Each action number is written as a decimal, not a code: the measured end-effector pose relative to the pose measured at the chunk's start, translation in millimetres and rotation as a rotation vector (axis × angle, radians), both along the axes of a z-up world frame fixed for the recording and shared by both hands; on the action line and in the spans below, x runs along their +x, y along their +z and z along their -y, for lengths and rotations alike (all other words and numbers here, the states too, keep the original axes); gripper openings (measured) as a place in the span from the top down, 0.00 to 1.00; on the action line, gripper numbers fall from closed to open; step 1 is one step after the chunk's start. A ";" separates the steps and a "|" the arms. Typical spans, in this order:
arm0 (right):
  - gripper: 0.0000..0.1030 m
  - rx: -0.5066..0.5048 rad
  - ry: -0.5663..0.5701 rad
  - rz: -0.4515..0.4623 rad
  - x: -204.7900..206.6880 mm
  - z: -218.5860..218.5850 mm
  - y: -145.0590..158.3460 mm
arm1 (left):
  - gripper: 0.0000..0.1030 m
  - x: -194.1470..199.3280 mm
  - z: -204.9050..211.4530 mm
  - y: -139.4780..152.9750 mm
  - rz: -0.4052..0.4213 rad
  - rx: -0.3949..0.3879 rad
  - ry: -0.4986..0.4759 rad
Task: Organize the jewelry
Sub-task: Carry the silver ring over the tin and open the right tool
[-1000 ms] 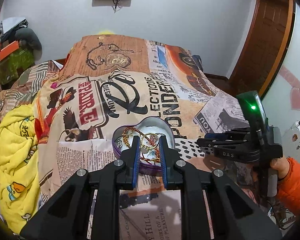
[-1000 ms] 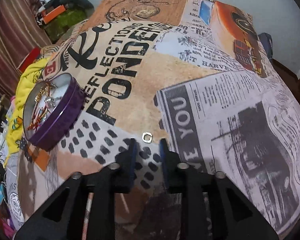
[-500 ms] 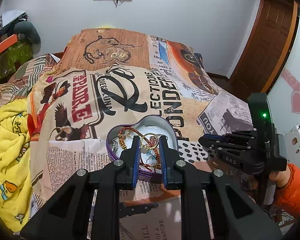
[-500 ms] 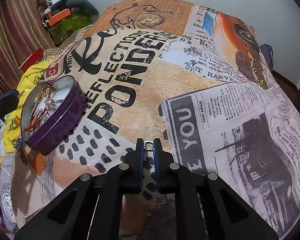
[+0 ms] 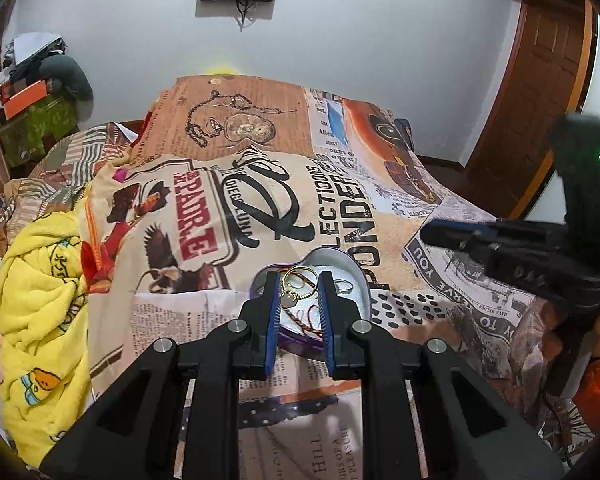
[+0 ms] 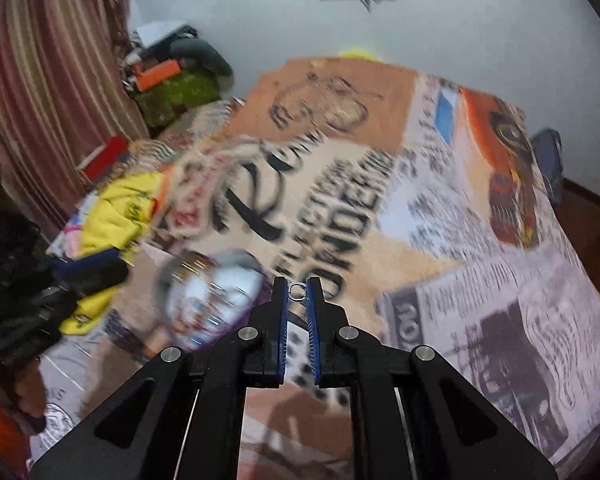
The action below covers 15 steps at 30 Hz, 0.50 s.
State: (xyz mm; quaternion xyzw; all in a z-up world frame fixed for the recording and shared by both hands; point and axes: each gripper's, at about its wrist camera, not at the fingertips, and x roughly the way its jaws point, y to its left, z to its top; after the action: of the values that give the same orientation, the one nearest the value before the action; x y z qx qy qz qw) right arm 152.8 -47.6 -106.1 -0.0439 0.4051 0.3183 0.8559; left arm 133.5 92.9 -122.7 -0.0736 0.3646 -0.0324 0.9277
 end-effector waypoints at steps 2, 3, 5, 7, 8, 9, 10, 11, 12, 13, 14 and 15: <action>0.92 0.016 0.018 0.015 -3.6 -9.0 5.7 | 0.83 0.3 -2.2 -1.0 -0.006 -0.006 -0.005; 0.92 0.024 0.029 0.018 -4.1 -14.4 7.8 | 0.83 0.8 -3.3 -2.2 -0.012 -0.011 -0.010; 0.92 0.043 0.051 0.014 -5.0 -25.3 9.0 | 0.83 2.0 -4.0 -5.6 -0.023 -0.018 -0.022; 0.92 0.048 0.067 0.005 -4.5 -32.7 7.2 | 0.83 4.8 -3.8 -10.3 -0.035 -0.023 -0.036; 0.92 0.051 0.077 -0.005 -3.7 -37.1 5.1 | 0.83 6.9 -3.3 -13.1 -0.040 -0.025 -0.041; 0.92 0.053 0.083 -0.017 -1.6 -40.7 3.0 | 0.83 8.7 -2.9 -15.9 -0.046 -0.028 -0.044; 0.92 0.053 0.086 -0.026 -0.3 -43.1 1.6 | 0.83 10.9 -2.5 -18.7 -0.051 -0.031 -0.047; 0.92 0.053 0.089 -0.035 1.5 -45.7 0.3 | 0.83 12.5 -2.3 -20.5 -0.055 -0.034 -0.049; 0.92 0.055 0.092 -0.050 5.3 -48.9 -2.6 | 0.83 15.0 -2.2 -22.7 -0.058 -0.037 -0.052; 0.92 0.058 0.095 -0.062 6.2 -50.2 -3.9 | 0.83 18.6 -1.8 -25.7 -0.063 -0.040 -0.057; 0.92 0.062 0.098 -0.071 7.4 -51.6 -4.9 | 0.83 20.1 -1.8 -27.4 -0.065 -0.042 -0.059; 0.92 0.063 0.099 -0.075 8.3 -51.9 -5.3 | 0.83 22.7 -1.4 -29.3 -0.069 -0.045 -0.062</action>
State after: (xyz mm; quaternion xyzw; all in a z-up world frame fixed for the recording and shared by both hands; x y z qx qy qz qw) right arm 161.1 4.3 -111.4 -0.0250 0.4240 0.3745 0.8242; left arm 156.2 94.2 -152.0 -0.0839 0.3977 -0.0669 0.9112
